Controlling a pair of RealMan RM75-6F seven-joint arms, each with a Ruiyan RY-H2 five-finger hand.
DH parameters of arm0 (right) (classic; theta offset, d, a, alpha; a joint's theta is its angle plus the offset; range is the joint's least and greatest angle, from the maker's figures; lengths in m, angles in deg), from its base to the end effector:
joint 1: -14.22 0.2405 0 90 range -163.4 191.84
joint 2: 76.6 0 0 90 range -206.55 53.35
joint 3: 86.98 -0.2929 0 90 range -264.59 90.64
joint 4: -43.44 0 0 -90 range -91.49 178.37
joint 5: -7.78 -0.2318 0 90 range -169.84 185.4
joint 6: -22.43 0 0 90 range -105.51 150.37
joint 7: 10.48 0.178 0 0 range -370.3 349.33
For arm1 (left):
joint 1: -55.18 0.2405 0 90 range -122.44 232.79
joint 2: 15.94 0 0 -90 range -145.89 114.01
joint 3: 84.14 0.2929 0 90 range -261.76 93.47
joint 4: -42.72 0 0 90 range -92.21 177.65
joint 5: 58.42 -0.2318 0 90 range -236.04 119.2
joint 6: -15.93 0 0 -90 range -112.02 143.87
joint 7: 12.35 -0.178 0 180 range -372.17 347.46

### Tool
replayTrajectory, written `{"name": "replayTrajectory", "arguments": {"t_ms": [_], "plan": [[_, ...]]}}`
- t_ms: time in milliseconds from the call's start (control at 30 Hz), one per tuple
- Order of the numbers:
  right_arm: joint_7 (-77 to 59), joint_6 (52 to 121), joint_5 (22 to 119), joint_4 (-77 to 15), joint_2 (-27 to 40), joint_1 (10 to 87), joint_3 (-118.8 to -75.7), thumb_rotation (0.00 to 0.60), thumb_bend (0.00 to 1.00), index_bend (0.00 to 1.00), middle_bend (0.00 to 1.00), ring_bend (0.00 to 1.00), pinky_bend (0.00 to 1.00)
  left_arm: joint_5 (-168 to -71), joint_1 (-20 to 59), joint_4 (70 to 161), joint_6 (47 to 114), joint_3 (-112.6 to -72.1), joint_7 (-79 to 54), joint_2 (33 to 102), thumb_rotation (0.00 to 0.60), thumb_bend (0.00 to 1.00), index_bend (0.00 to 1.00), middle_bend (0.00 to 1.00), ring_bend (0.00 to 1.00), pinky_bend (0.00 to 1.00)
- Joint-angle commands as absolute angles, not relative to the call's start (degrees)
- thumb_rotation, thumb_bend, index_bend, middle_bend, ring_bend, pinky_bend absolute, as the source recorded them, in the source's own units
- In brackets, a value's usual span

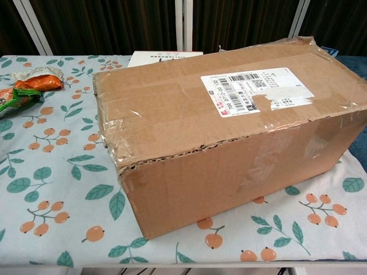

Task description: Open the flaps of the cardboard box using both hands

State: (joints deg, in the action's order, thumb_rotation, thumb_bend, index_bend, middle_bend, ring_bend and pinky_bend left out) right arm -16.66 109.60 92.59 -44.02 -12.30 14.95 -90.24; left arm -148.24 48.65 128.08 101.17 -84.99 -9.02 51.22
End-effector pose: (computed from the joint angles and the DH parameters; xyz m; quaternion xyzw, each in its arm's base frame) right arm -0.3849 -0.1953 0.1726 0.5975 -0.3432 0.3188 0.6508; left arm -0.3601 0.2234 0.1381 -0.6259 -0.3709 -0.3950 0.5610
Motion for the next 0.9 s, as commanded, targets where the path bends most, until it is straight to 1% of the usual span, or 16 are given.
{"name": "replayTrajectory", "arguments": {"t_ms": [33, 333, 500, 567, 633, 733, 767, 800, 833, 867, 900], "plan": [[-16.4, 109.3, 92.4, -44.2, -12.4, 15.2, -90.4, 0.600, 0.04, 0.00, 0.00, 0.00, 0.00, -148.0, 48.6, 128.0, 101.0, -85.1, -8.9, 51.4, 0.361, 0.02, 0.05, 0.07, 0.07, 0.18], [-14.2, 108.8, 92.9, -44.9, -13.4, 15.4, -90.3, 0.600, 0.04, 0.00, 0.00, 0.00, 0.00, -148.2, 48.7, 128.5, 100.9, -84.7, -9.4, 51.6, 0.363, 0.02, 0.05, 0.07, 0.07, 0.18], [-10.5, 109.4, 96.3, -46.0, -14.7, 17.1, -91.0, 0.600, 0.05, 0.00, 0.00, 0.00, 0.00, -147.7, 48.4, 129.1, 100.8, -85.2, -9.5, 51.0, 0.362, 0.02, 0.05, 0.07, 0.07, 0.18], [-8.6, 110.1, 98.6, -46.4, -15.3, 18.5, -91.9, 0.600, 0.08, 0.00, 0.00, 0.00, 0.00, -147.6, 48.3, 129.1, 100.6, -85.2, -9.6, 51.0, 0.364, 0.02, 0.05, 0.07, 0.07, 0.18], [-8.1, 109.3, 100.8, -48.8, -17.5, 21.0, -93.2, 0.600, 0.13, 0.00, 0.02, 0.00, 0.00, -147.6, 48.2, 129.0, 100.2, -85.0, -9.7, 50.9, 0.362, 0.02, 0.05, 0.07, 0.07, 0.18], [-10.8, 104.7, 101.9, -54.9, -21.5, 25.7, -95.5, 0.600, 0.17, 0.00, 0.06, 0.00, 0.00, -147.3, 48.3, 128.4, 100.1, -85.1, -9.2, 51.3, 0.364, 0.02, 0.05, 0.07, 0.07, 0.18], [-12.3, 102.1, 101.5, -57.5, -22.8, 27.9, -96.6, 0.600, 0.20, 0.00, 0.07, 0.00, 0.00, -147.2, 48.3, 128.2, 100.2, -85.1, -8.8, 51.6, 0.363, 0.02, 0.05, 0.07, 0.07, 0.18], [-13.3, 99.8, 100.8, -59.3, -23.6, 29.6, -97.5, 0.600, 0.27, 0.00, 0.08, 0.00, 0.00, -147.2, 48.4, 128.0, 100.2, -85.0, -8.6, 51.7, 0.363, 0.02, 0.05, 0.07, 0.07, 0.18], [-14.5, 97.1, 99.6, -61.2, -24.3, 31.4, -98.3, 0.600, 0.41, 0.00, 0.09, 0.00, 0.00, -147.1, 48.4, 127.7, 100.1, -85.0, -8.4, 51.9, 0.364, 0.02, 0.05, 0.07, 0.07, 0.18], [-15.6, 94.2, 98.2, -63.0, -25.1, 33.1, -98.9, 0.600, 0.50, 0.00, 0.10, 0.00, 0.00, -147.2, 48.4, 127.5, 100.1, -84.9, -8.3, 52.0, 0.366, 0.02, 0.05, 0.07, 0.07, 0.18], [-16.6, 89.8, 96.5, -65.3, -25.9, 35.9, -99.9, 0.600, 0.63, 0.00, 0.11, 0.00, 0.00, -147.2, 48.4, 127.3, 100.0, -84.8, -8.2, 52.0, 0.364, 0.02, 0.05, 0.07, 0.07, 0.18]]}}
